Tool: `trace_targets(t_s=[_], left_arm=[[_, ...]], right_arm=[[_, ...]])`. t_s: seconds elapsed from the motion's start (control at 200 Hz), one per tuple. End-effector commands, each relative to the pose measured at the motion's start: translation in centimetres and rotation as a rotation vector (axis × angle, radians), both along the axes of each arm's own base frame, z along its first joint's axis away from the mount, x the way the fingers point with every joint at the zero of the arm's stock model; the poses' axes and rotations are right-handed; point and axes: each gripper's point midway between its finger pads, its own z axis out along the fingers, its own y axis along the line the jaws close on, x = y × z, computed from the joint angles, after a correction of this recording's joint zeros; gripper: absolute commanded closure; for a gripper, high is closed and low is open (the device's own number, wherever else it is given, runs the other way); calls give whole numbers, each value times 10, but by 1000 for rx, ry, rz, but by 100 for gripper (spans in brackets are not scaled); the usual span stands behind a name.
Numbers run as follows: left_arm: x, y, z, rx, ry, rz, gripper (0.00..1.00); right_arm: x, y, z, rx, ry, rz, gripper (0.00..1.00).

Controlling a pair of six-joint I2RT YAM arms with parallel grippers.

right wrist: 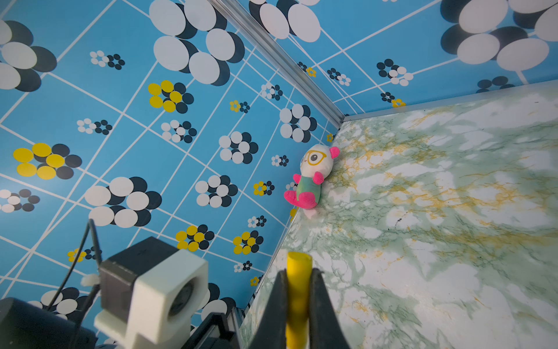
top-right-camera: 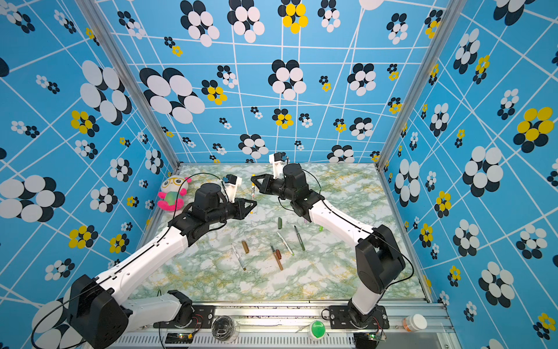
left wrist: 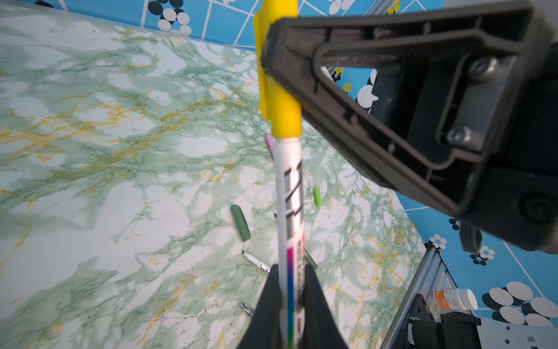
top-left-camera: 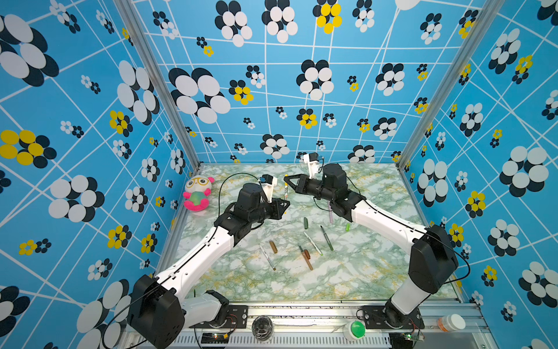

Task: Insert the pens into the pen caps
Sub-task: 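Press the yellow cap down with the right gripper while the left holds the marker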

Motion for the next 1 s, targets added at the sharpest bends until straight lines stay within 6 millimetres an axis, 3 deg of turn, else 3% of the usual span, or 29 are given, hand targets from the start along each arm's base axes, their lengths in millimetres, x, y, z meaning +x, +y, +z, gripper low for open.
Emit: trace_targets(t_s=[0.0,0.25,0.48,0.675,0.855,0.995], left_arm=[[27,0,130,-151,-440,18,100],[39,14,139,-150,-468,51,100],[41,11,141,-170,-464,27,100],[32,12,111,-172,-389,25,100],[15,9,63,-170,-272,14,100],[2,5,34,-174,-198,3,100]], right_arm=[[-71,26,-92,-172,269,224,100],[-85,32,-102,-177,298,242,100],[-83,34,-98,-170,288,234,100],[-63,27,-64,-146,223,198,100],[-34,7,-20,-98,156,137,100],[-31,-2,-3,-135,98,126,74]])
